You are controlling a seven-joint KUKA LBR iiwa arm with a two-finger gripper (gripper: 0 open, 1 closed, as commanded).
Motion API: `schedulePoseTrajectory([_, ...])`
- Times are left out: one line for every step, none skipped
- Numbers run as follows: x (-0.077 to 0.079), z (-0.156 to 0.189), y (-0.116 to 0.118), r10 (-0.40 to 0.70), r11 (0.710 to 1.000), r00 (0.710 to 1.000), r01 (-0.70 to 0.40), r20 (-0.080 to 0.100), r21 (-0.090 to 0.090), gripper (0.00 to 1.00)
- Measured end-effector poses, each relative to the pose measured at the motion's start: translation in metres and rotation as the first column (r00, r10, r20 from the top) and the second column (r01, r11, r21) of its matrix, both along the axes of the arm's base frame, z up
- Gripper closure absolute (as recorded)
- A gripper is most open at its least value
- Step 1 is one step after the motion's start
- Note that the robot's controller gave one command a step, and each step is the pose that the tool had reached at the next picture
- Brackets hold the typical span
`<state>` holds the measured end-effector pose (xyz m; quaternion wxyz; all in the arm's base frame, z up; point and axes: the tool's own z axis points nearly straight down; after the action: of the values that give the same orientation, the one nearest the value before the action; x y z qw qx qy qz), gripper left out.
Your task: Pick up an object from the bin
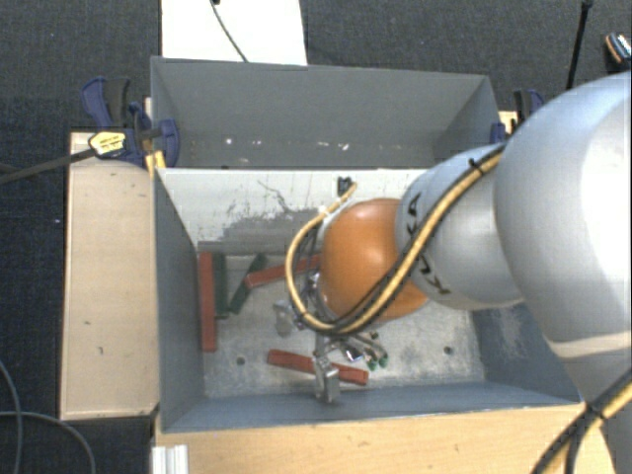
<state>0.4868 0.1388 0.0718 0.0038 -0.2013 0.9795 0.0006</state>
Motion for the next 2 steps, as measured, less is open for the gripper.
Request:
schedulePoseTrajectory([-0.002, -0.002, -0.002, -0.001, 1.0, 1.0, 0.001, -0.005, -0.002, 1.0])
schedulePoseTrajectory([0.009, 0.11, 0.001, -0.004, 1.0, 1.0, 0.004, 0.003, 0.0, 1.0])
